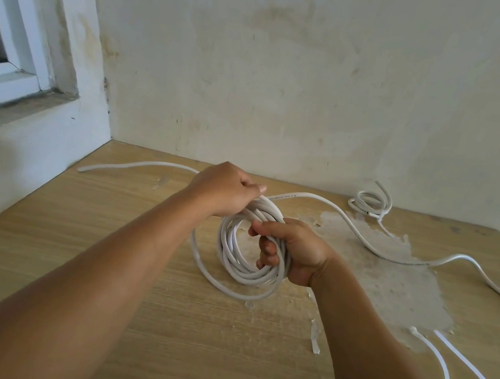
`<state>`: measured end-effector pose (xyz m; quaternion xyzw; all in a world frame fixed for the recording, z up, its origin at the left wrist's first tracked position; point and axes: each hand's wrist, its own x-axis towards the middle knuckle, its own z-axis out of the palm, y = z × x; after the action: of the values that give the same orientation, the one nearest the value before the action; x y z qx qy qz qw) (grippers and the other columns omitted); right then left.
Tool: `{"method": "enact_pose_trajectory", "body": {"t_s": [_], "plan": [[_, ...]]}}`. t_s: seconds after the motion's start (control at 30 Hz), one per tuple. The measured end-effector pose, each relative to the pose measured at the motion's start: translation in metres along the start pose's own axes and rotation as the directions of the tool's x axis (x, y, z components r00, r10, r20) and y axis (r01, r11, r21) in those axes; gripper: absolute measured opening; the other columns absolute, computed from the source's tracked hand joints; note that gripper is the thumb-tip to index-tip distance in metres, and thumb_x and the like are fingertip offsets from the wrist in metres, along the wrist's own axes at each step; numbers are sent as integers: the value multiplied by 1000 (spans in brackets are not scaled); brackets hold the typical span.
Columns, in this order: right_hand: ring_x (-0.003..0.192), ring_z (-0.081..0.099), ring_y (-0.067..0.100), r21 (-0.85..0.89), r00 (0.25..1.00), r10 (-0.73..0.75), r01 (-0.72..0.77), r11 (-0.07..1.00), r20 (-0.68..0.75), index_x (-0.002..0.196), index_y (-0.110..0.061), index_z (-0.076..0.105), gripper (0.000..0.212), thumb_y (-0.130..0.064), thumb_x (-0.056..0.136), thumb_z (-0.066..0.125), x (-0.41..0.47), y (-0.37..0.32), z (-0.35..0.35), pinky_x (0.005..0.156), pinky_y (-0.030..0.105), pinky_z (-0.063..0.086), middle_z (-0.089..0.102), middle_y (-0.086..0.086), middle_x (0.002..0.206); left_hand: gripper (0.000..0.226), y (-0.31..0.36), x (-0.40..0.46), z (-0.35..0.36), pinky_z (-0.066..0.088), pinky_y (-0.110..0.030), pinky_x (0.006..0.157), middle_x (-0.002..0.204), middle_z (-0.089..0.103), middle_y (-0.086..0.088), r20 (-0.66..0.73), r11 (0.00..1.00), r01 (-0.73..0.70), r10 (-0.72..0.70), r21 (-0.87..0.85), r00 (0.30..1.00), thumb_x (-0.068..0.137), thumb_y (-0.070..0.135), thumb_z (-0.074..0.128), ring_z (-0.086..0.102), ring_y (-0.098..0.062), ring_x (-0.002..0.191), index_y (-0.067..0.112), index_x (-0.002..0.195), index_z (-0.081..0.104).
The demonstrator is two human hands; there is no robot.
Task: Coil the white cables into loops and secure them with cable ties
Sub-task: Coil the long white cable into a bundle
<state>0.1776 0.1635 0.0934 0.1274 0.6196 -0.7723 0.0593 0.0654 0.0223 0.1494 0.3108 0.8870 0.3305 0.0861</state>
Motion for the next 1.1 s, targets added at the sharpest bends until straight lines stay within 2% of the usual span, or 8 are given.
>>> {"method": "enact_pose_trajectory", "body": {"t_s": [0.17,0.3,0.43,0.57,0.7,0.87,0.97,1.1], "plan": [[41,44,16,12,1000,-13,13,1000,5,89,-2,70,20,-21,84,76,-2,0,1,58,33,42,49,6,53,41,-5,1,3,41,-32,62,75,58,0,-181,967,59,-106,-246,978,97,53,52,54,-19,69,16,80,56],[42,44,15,41,999,-32,32,999,-15,95,-2,69,18,-18,90,72,0,2,1,59,33,41,49,5,53,16,-11,2,-2,46,-40,71,80,54,-8,-159,810,45,-169,-585,973,71,26,59,52,-24,75,16,79,50],[41,44,15,97,997,-70,74,993,-37,93,-1,69,16,-17,92,67,-1,4,0,59,33,41,50,5,54,18,-20,1,-6,54,-45,85,99,56,-19,-146,652,-24,-134,-758,980,91,3,56,59,-25,80,17,93,45],[42,47,14,94,997,-71,70,993,6,90,-5,66,22,-26,87,71,0,4,-3,56,29,45,51,3,53,34,-28,-2,-10,56,-51,98,127,57,-19,-111,753,-110,50,-648,993,92,-13,35,70,-28,88,19,99,43],[45,53,15,51,991,-124,127,991,-54,93,-5,68,30,-34,84,73,3,5,-5,56,28,45,55,4,53,36,-24,-9,-20,58,-46,94,146,51,-12,-102,937,-232,213,-261,972,98,-6,37,74,-14,95,27,111,40],[50,56,11,-69,969,-245,243,968,-27,87,-9,71,22,-31,90,69,9,6,6,53,23,50,62,3,60,57,-8,-3,-28,59,-44,64,95,65,-13,-209,967,-143,187,212,960,98,-2,51,68,-27,76,25,142,25],[57,59,9,-88,956,-288,283,955,-53,91,-6,70,19,-24,96,67,12,6,13,56,22,52,64,3,68,64,-10,7,-33,53,-39,59,98,61,-13,-383,985,144,-96,98,919,92,-2,65,63,-28,76,16,142,29],[74,62,24,-191,955,-289,273,943,-62,104,5,69,48,-38,84,76,18,2,21,67,33,55,63,16,84,69,-13,12,-30,55,-27,53,115,67,-12,-292,889,115,-264,-443,919,90,3,69,74,-16,69,25,143,31]]}}
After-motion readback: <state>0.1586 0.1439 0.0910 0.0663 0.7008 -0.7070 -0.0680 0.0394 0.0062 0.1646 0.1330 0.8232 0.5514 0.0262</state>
